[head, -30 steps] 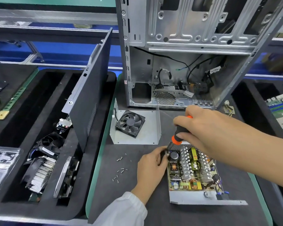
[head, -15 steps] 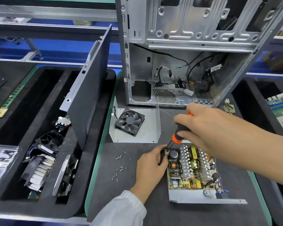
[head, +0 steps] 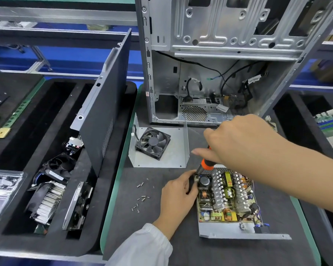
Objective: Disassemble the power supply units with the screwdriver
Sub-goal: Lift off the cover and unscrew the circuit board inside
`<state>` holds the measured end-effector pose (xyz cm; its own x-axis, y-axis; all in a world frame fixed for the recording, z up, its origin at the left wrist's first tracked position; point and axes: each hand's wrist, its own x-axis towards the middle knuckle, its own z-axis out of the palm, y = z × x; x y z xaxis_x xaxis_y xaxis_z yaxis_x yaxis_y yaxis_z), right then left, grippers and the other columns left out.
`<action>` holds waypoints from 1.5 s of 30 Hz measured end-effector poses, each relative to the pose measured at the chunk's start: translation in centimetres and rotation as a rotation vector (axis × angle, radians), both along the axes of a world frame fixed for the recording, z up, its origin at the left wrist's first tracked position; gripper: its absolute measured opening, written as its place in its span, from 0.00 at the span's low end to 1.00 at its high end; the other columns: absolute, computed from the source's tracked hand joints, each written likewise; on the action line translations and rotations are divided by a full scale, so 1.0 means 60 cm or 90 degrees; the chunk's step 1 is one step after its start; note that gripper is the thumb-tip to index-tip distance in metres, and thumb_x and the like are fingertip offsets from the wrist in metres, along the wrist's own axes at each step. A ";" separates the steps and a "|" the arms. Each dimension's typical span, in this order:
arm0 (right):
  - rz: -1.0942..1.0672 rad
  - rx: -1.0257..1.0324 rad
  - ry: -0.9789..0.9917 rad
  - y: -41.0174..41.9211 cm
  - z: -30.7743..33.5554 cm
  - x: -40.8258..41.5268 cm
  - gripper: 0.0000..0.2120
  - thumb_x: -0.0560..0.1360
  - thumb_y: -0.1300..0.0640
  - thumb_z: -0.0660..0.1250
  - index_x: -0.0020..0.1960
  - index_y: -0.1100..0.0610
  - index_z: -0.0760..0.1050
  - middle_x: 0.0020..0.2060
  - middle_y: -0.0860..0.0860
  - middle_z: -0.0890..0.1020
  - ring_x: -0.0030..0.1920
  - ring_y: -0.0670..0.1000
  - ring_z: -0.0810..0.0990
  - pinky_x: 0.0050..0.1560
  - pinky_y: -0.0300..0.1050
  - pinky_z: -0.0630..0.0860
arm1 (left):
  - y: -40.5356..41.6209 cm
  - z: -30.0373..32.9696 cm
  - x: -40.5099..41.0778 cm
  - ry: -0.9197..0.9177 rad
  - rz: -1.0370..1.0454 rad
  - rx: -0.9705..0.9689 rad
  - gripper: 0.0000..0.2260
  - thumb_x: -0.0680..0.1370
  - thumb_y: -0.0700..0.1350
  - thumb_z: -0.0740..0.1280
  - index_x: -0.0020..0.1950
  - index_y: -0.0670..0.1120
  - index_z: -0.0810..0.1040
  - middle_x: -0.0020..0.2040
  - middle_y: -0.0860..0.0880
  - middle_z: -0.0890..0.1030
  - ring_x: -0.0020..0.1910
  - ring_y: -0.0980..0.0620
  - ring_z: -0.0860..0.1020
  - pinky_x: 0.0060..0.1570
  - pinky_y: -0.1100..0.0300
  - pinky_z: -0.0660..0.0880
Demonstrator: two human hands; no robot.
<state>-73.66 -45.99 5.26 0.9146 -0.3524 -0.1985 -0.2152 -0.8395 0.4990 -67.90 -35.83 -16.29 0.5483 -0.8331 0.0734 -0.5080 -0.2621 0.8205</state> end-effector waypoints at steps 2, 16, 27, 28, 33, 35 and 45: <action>0.018 0.004 0.001 0.002 -0.004 0.001 0.24 0.80 0.37 0.46 0.38 0.56 0.57 0.26 0.50 0.59 0.24 0.50 0.54 0.25 0.42 0.50 | 0.000 -0.001 0.000 -0.003 0.000 -0.004 0.14 0.77 0.46 0.68 0.62 0.53 0.79 0.24 0.56 0.65 0.27 0.60 0.70 0.30 0.74 0.61; 0.130 0.204 0.042 -0.049 -0.019 -0.022 0.22 0.75 0.59 0.67 0.50 0.44 0.53 0.42 0.46 0.48 0.41 0.48 0.59 0.40 0.48 0.75 | 0.007 0.022 0.008 0.200 0.025 -0.119 0.13 0.77 0.41 0.68 0.61 0.51 0.79 0.25 0.57 0.62 0.27 0.58 0.62 0.33 0.69 0.63; -0.011 0.289 -0.050 -0.037 0.004 -0.010 0.26 0.69 0.27 0.49 0.49 0.49 0.59 0.37 0.46 0.63 0.34 0.48 0.67 0.30 0.44 0.65 | -0.050 0.140 0.057 0.233 -0.178 -0.176 0.19 0.75 0.39 0.72 0.40 0.66 0.81 0.28 0.60 0.71 0.30 0.61 0.64 0.32 0.70 0.63; -0.042 0.210 -0.063 -0.035 0.007 -0.007 0.28 0.70 0.28 0.45 0.47 0.52 0.60 0.33 0.48 0.62 0.32 0.50 0.65 0.28 0.44 0.61 | -0.052 0.140 0.057 0.248 -0.182 -0.175 0.20 0.74 0.38 0.72 0.42 0.67 0.81 0.30 0.60 0.73 0.32 0.59 0.65 0.36 0.69 0.64; 0.004 0.160 -0.008 -0.039 -0.004 -0.007 0.15 0.81 0.41 0.52 0.50 0.53 0.62 0.30 0.49 0.62 0.28 0.48 0.62 0.25 0.43 0.56 | -0.053 0.150 0.065 0.257 -0.228 -0.151 0.08 0.70 0.47 0.76 0.47 0.54 0.81 0.25 0.59 0.63 0.27 0.60 0.60 0.32 0.66 0.60; 0.044 0.231 0.038 -0.047 -0.002 -0.014 0.10 0.80 0.46 0.58 0.51 0.49 0.57 0.36 0.47 0.64 0.28 0.45 0.61 0.25 0.42 0.56 | -0.059 0.159 0.071 0.265 -0.232 -0.126 0.08 0.67 0.53 0.76 0.41 0.54 0.80 0.26 0.59 0.67 0.29 0.60 0.63 0.34 0.65 0.63; -0.048 0.294 -0.046 -0.052 0.015 -0.012 0.24 0.73 0.31 0.58 0.53 0.50 0.63 0.40 0.49 0.67 0.33 0.48 0.69 0.30 0.43 0.65 | -0.073 0.178 0.074 0.218 -0.255 -0.116 0.02 0.68 0.53 0.72 0.38 0.58 0.81 0.27 0.62 0.72 0.28 0.64 0.68 0.33 0.69 0.66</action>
